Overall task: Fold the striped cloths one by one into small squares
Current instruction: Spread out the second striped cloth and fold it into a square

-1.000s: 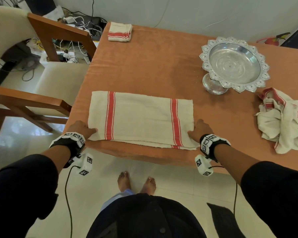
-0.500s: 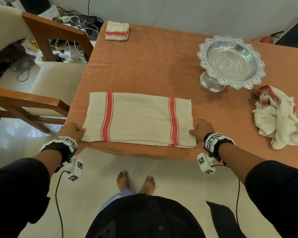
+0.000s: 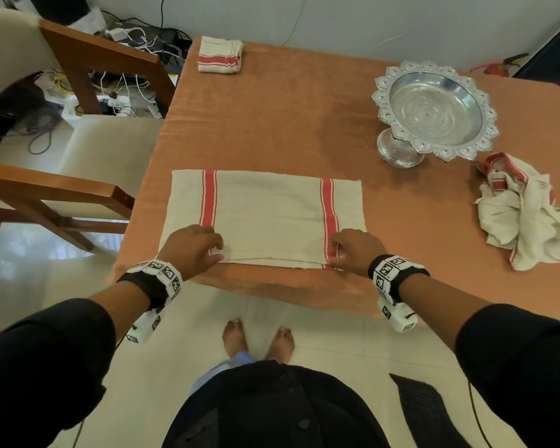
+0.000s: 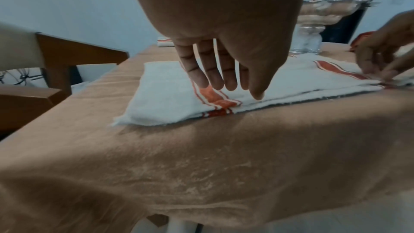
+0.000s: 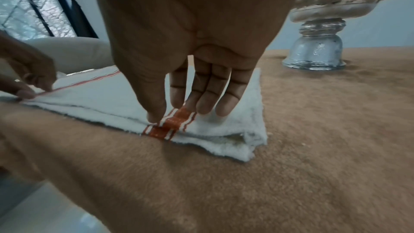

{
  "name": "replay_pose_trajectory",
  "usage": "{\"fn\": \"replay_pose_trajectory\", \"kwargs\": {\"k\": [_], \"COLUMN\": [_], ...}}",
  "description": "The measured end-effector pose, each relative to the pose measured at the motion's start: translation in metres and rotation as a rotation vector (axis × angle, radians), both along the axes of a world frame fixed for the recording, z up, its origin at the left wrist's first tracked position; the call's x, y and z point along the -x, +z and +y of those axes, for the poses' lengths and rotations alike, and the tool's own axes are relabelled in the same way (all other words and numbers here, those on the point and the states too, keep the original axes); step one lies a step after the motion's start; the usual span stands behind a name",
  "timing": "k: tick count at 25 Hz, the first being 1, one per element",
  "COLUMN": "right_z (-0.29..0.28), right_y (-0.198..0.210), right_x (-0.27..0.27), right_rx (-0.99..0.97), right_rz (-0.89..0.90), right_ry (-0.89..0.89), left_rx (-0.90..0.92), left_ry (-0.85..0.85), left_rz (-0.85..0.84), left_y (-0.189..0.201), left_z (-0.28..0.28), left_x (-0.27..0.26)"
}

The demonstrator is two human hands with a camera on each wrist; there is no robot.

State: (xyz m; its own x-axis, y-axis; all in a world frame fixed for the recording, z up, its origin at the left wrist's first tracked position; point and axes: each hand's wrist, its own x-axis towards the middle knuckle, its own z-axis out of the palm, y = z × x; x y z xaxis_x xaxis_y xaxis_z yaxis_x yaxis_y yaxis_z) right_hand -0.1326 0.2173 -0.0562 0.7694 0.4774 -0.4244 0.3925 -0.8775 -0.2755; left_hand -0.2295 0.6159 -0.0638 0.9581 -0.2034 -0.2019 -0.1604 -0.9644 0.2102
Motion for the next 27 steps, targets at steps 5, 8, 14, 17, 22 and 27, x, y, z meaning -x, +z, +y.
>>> {"fn": "replay_pose_trajectory", "kwargs": {"k": [5, 8, 14, 17, 22, 27], "right_z": [0.015, 0.016, 0.017, 0.014, 0.011, 0.008], "right_y": [-0.005, -0.007, -0.002, 0.000, -0.004, -0.012], "right_x": [0.009, 0.009, 0.010, 0.015, 0.025, 0.030], "right_rx": [0.046, 0.064, 0.087, 0.069, 0.090, 0.077], "right_rz": [0.008, -0.004, -0.026, -0.057, -0.063, -0.058], "right_ry": [0.112, 0.108, 0.109, 0.108, 0.132, 0.113], "left_rx": [-0.048, -0.049, -0.039, -0.020, -0.054, -0.083], "left_ry": [-0.105, -0.133, -0.161, -0.198, -0.252, -0.239], "left_rz": [0.037, 0.032, 0.002, -0.051, -0.030, 0.013], "left_y": [-0.004, -0.004, 0.001, 0.003, -0.005, -0.007], "left_z": [-0.017, -0.017, -0.014, -0.011, -0.011, -0.019], "left_x": [-0.003, -0.004, -0.002, 0.003, 0.007, 0.007]}}
